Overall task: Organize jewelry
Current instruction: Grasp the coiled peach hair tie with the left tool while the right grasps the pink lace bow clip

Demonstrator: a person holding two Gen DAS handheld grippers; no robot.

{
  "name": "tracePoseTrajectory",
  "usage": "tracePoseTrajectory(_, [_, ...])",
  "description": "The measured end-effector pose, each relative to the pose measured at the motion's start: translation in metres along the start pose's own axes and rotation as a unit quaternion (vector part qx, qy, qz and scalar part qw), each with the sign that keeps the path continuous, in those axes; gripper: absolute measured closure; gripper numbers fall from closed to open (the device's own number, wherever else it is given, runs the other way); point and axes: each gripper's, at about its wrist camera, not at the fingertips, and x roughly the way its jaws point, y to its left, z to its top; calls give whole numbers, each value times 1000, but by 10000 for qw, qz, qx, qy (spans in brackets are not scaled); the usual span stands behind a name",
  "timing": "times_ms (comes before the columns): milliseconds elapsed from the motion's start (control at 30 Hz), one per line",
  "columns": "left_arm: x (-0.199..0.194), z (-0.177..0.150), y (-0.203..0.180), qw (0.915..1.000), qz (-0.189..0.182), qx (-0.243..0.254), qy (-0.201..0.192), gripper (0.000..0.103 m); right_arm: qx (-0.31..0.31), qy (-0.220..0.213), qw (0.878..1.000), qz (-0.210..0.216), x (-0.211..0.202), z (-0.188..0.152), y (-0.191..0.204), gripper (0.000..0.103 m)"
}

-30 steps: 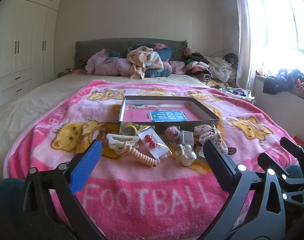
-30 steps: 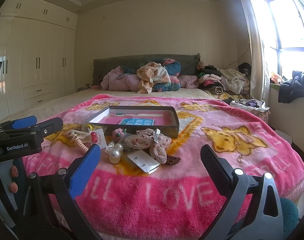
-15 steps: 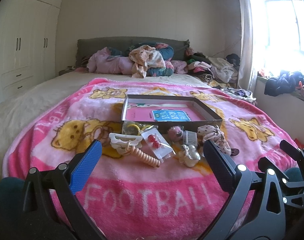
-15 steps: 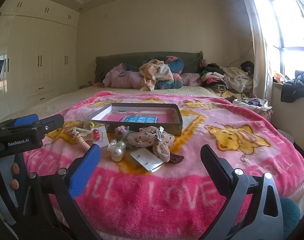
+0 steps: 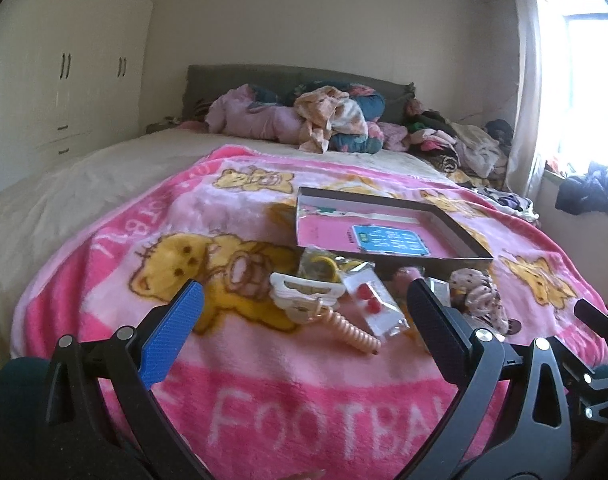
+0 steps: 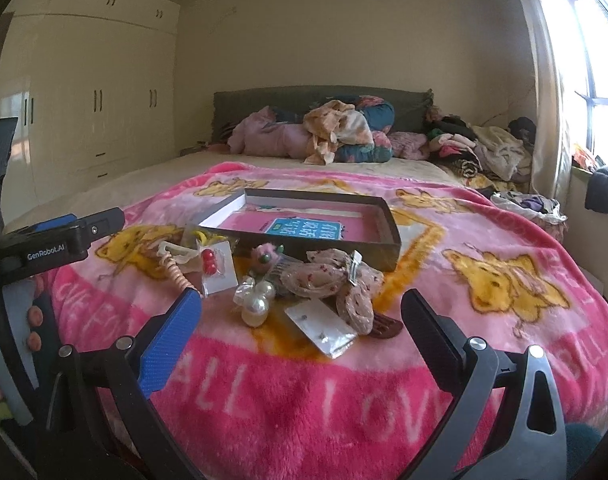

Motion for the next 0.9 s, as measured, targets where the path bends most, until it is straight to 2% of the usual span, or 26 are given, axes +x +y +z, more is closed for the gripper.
tracePoseTrajectory(167, [17,-1,8,9994,-37,-89,326,10,77,174,9998,93,17,7,-5,6])
tracePoseTrajectory(400, [53,-9,14,9934,-398,-278,1037,10,133,401,9991,14,45,16,-18,6])
tracePoseTrajectory(633, [77,-15,12,9874,-596,-440,1400,10,358,756,9965,-83,77,17,-38,6])
tracePoseTrajectory(733, [87,-19,8,9854,-505,-476,1556,11,468,914,9946,-145,91,13,-46,6])
tracePoseTrajectory(833, [94,-23,4,9825,-585,-526,1690,18,545,1036,9930,-162,102,11,-51,6])
tracePoseTrajectory(900, [99,-23,2,9815,-577,-539,1744,27,605,1098,9920,-155,109,11,-55,6])
